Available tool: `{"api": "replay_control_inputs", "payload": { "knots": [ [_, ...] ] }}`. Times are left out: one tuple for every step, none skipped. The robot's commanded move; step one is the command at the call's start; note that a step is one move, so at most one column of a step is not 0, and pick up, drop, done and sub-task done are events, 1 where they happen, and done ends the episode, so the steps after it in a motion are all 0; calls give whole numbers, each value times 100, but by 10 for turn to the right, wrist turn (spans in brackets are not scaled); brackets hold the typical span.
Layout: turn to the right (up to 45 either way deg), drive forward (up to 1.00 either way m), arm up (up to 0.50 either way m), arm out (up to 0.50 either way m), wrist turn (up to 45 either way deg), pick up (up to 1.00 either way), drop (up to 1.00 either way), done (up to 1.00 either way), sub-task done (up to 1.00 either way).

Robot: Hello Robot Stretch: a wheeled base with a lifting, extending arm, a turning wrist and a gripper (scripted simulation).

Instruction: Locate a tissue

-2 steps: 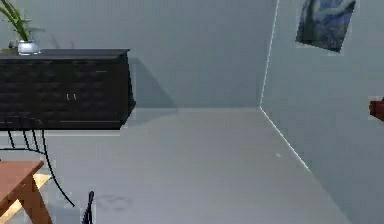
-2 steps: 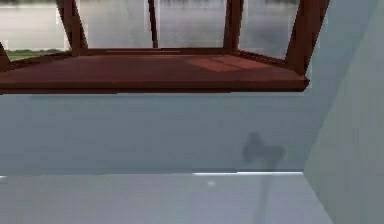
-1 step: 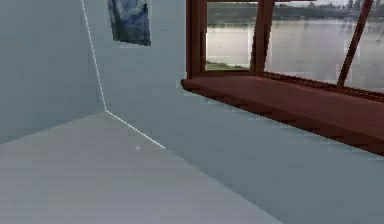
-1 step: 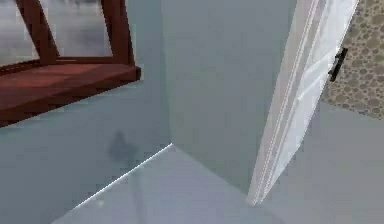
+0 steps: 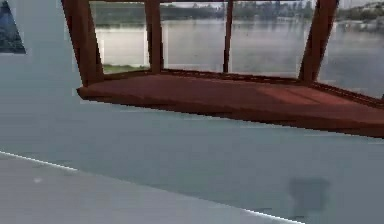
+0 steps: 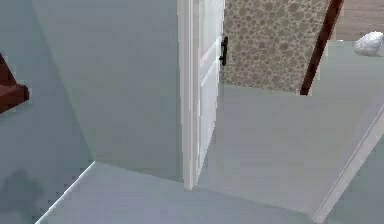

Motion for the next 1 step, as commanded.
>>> {"api": "replay_control_inputs", "payload": {
  "knots": [
    [0,30,0,0,0,0,0,0,0]
  ]
}}
